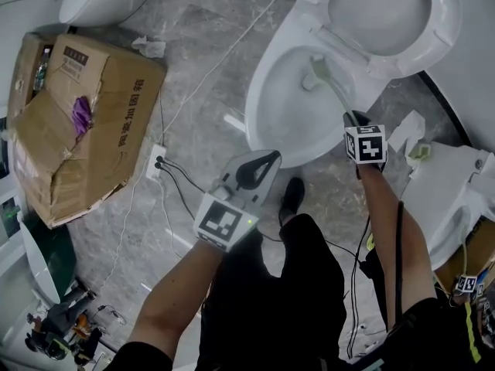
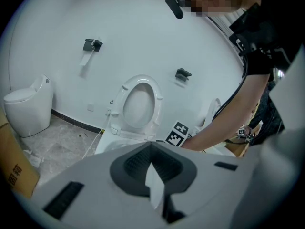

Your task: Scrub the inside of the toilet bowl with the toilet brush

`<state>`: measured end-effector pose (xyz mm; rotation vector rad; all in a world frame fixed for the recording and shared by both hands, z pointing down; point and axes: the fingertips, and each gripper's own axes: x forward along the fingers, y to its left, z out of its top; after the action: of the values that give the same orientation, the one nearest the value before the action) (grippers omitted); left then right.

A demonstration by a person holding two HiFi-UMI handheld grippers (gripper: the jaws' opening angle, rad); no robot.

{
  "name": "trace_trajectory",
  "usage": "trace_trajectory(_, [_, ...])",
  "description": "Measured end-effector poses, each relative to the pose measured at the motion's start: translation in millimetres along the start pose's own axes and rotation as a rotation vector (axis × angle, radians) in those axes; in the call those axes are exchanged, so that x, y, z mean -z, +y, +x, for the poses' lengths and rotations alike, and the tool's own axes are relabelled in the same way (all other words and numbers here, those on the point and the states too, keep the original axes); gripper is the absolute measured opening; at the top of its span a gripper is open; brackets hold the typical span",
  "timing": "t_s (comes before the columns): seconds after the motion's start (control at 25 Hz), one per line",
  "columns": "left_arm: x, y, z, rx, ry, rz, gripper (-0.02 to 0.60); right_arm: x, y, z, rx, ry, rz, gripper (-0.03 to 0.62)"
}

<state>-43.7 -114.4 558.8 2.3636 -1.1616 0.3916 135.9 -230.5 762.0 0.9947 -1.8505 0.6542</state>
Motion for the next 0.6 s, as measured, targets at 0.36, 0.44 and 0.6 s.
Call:
trace_trajectory(0.36, [1.4, -13.4, 1.2, 0.009, 0.0, 0.018, 0.002, 20.6, -13.7, -9.1, 0.039, 0.018, 0.021, 0.081])
trace_trajectory(0.44, [1.9, -15.6, 0.5, 0.012, -0.001, 0.022, 0.0, 24.7, -16.7, -12.9, 0.046, 0.021, 0.019, 0.081])
trace_trajectory(0.6, [4.4, -20.0, -2.1, 0.017, 0.002, 0.027, 0.001, 33.1, -19.5, -18.8, 0.06, 0.031, 0.009, 0.081])
